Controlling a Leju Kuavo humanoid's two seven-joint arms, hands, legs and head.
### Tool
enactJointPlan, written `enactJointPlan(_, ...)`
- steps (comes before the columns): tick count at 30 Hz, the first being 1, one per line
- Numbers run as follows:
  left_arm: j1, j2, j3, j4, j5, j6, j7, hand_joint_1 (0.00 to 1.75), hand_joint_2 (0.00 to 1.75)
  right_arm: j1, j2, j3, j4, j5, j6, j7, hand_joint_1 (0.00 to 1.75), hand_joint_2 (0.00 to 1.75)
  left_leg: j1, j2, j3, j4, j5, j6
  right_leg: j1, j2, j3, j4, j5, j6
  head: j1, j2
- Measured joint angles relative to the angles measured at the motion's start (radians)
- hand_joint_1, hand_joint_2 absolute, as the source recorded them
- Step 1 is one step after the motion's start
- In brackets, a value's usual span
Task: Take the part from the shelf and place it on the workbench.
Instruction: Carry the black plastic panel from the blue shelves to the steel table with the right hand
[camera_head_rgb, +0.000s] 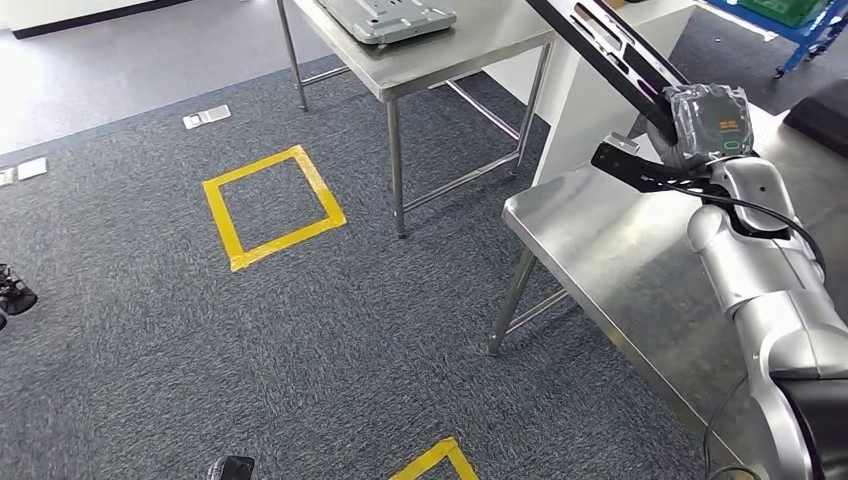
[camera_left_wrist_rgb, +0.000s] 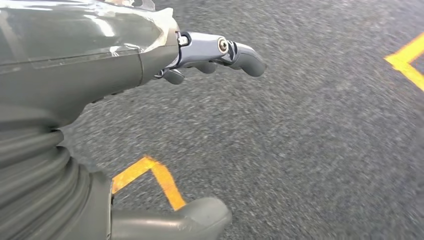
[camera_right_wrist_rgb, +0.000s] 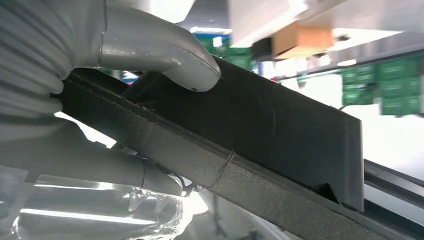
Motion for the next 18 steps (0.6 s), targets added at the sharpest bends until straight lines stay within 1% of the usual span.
enactJointPlan(1, 0.0, 0.0, 0.001, 0.0, 0.002, 0.0, -0.002, 0.0, 1.75, -0.004, 0.0, 0.0, 0.003, 0.004, -0.002, 0.004, 1.69, 1.75, 0.001, -0.019, 0.013, -0.033, 0.008, 0.001, 0.0, 0.012, -0.008, 0.002, 0.003, 0.007, 0.0, 0.0)
enactJointPlan(2, 0.001, 0.0, 0.002, 0.0, 0.004, 0.0, -0.003, 0.0, 1.75, -0.007, -0.001, 0.001, 0.007, 0.006, -0.004, 0.006, 1.69, 1.75, -0.002, -0.024, 0.014, -0.041, 0.006, 0.004, -0.001, 0.025, -0.015, 0.0, 0.008, 0.016, 0.001, 0.0)
enactJointPlan(3, 0.001, 0.0, 0.003, 0.0, 0.007, 0.0, -0.003, 0.0, 1.75, -0.008, -0.003, 0.001, 0.01, 0.008, -0.005, 0.006, 1.69, 1.75, -0.008, -0.013, 0.012, -0.045, 0.01, 0.012, -0.002, 0.038, -0.022, -0.004, 0.014, 0.026, 0.002, 0.0)
enactJointPlan(4, 0.001, 0.0, 0.005, 0.0, 0.01, 0.001, -0.003, 0.0, 1.75, -0.006, -0.006, 0.001, 0.014, 0.009, -0.007, 0.006, 1.69, 1.75, -0.01, 0.001, 0.013, -0.051, 0.016, 0.022, -0.006, 0.044, -0.028, -0.007, 0.018, 0.034, 0.001, 0.0)
enactJointPlan(5, 0.0, 0.0, 0.007, 0.0, 0.012, 0.002, -0.004, 0.0, 1.75, -0.005, -0.01, 0.0, 0.018, 0.01, -0.008, 0.006, 1.69, 1.75, -0.012, 0.013, 0.016, -0.06, 0.022, 0.032, -0.005, 0.032, -0.036, -0.003, 0.016, 0.039, 0.002, 0.0)
enactJointPlan(6, 0.0, 0.0, 0.009, -0.001, 0.014, 0.003, -0.004, 0.0, 1.75, -0.005, -0.013, 0.0, 0.021, 0.01, -0.009, 0.005, 1.69, 1.75, -0.013, 0.025, 0.017, -0.068, 0.028, 0.042, -0.005, 0.006, -0.051, 0.022, 0.002, 0.039, 0.005, 0.0)
enactJointPlan(7, 0.001, 0.0, 0.012, -0.001, 0.017, 0.005, -0.005, 0.0, 1.75, -0.007, -0.013, 0.0, 0.025, 0.011, -0.009, 0.005, 1.69, 1.75, -0.014, 0.036, 0.017, -0.074, 0.033, 0.049, -0.004, -0.026, -0.073, 0.067, -0.021, 0.036, 0.008, 0.0)
enactJointPlan(8, 0.001, 0.001, 0.016, -0.001, 0.021, 0.006, -0.006, 0.0, 1.75, -0.008, -0.01, 0.001, 0.029, 0.012, -0.01, 0.006, 1.69, 1.75, -0.017, 0.047, 0.016, -0.075, 0.035, 0.053, -0.001, -0.056, -0.102, 0.13, -0.049, 0.032, 0.011, 0.0)
enactJointPlan(9, 0.002, 0.001, 0.02, -0.001, 0.025, 0.006, -0.006, 0.0, 1.75, -0.008, -0.007, 0.001, 0.033, 0.013, -0.01, 0.006, 1.69, 1.75, -0.019, 0.059, 0.014, -0.075, 0.036, 0.055, 0.0, -0.071, -0.13, 0.197, -0.075, 0.03, 0.014, 0.0)
enactJointPlan(10, 0.003, 0.001, 0.025, -0.001, 0.029, 0.006, -0.007, 0.0, 1.75, -0.006, -0.003, 0.002, 0.036, 0.015, -0.01, 0.006, 1.69, 1.75, -0.02, 0.069, 0.013, -0.075, 0.036, 0.056, 0.0, -0.077, -0.148, 0.243, -0.089, 0.031, 0.013, 0.0)
enactJointPlan(11, 0.003, 0.001, 0.028, -0.001, 0.032, 0.006, -0.008, 0.0, 1.75, -0.002, -0.001, 0.002, 0.039, 0.016, -0.01, 0.006, 1.69, 1.75, -0.021, 0.079, 0.012, -0.075, 0.036, 0.056, 0.001, -0.081, -0.149, 0.258, -0.09, 0.035, 0.014, 0.0)
enactJointPlan(12, 0.003, 0.002, 0.03, -0.001, 0.034, 0.005, -0.008, 0.0, 1.75, 0.001, 0.0, 0.002, 0.043, 0.016, -0.01, 0.006, 1.69, 1.75, -0.021, 0.085, 0.012, -0.074, 0.037, 0.056, 0.0, -0.084, -0.129, 0.231, -0.078, 0.041, 0.014, 0.0)
enactJointPlan(13, 0.003, 0.002, 0.032, -0.001, 0.034, 0.004, -0.009, 0.0, 1.75, 0.003, 0.0, 0.002, 0.045, 0.016, -0.011, 0.006, 1.69, 1.75, -0.021, 0.091, 0.012, -0.074, 0.037, 0.055, -0.001, -0.09, -0.092, 0.173, -0.058, 0.046, 0.014, 0.0)
enactJointPlan(14, 0.003, 0.002, 0.032, -0.001, 0.034, 0.003, -0.009, 0.0, 1.75, 0.003, 0.001, 0.002, 0.046, 0.016, -0.011, 0.006, 1.69, 1.75, -0.023, 0.095, 0.011, -0.073, 0.037, 0.054, 0.0, -0.097, -0.049, 0.101, -0.041, 0.049, 0.014, 0.0)
enactJointPlan(15, 0.002, 0.002, 0.032, -0.001, 0.032, 0.002, -0.009, 0.0, 1.75, 0.001, 0.001, 0.002, 0.047, 0.016, -0.012, 0.007, 1.69, 1.75, -0.025, 0.099, 0.01, -0.072, 0.037, 0.051, 0.004, -0.103, -0.013, 0.04, -0.026, 0.047, 0.014, 0.0)
enactJointPlan(16, 0.002, 0.002, 0.032, -0.001, 0.03, 0.001, -0.008, 0.0, 1.75, 0.0, 0.001, 0.001, 0.047, 0.016, -0.013, 0.007, 1.69, 1.75, -0.028, 0.101, 0.009, -0.07, 0.036, 0.048, 0.006, -0.107, 0.009, 0.0, -0.017, 0.043, 0.013, 0.0)
enactJointPlan(17, 0.002, 0.002, 0.032, -0.001, 0.028, -0.001, -0.008, 0.0, 1.75, 0.001, 0.0, 0.001, 0.047, 0.016, -0.014, 0.006, 1.69, 1.75, -0.031, 0.101, 0.007, -0.068, 0.035, 0.051, 0.006, -0.108, 0.019, -0.017, -0.014, 0.039, 0.012, 0.0)
enactJointPlan(18, 0.002, 0.002, 0.032, -0.001, 0.026, -0.005, -0.007, 0.0, 1.75, 0.003, 0.0, 0.001, 0.048, 0.016, -0.015, 0.006, 1.69, 1.75, -0.032, 0.101, 0.005, -0.067, 0.035, 0.055, 0.007, -0.107, 0.02, -0.018, -0.011, 0.036, 0.011, 0.0)
